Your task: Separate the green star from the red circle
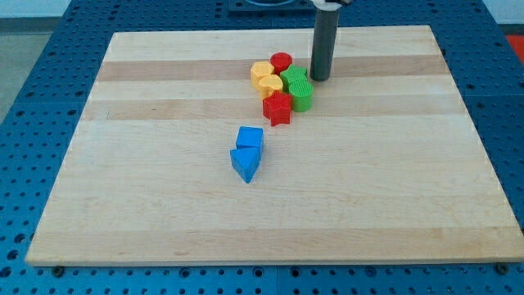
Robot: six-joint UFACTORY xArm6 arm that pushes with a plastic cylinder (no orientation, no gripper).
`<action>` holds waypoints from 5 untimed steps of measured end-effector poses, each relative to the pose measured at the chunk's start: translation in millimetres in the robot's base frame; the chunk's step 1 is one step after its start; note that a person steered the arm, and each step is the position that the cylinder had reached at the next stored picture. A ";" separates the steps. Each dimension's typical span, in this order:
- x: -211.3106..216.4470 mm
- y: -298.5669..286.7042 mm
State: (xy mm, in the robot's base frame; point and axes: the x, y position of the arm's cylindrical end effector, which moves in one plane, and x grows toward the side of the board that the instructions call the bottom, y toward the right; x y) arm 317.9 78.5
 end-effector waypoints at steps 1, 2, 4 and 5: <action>-5.2 -0.7; -22.8 -18.1; -21.1 -24.5; -17.5 -33.0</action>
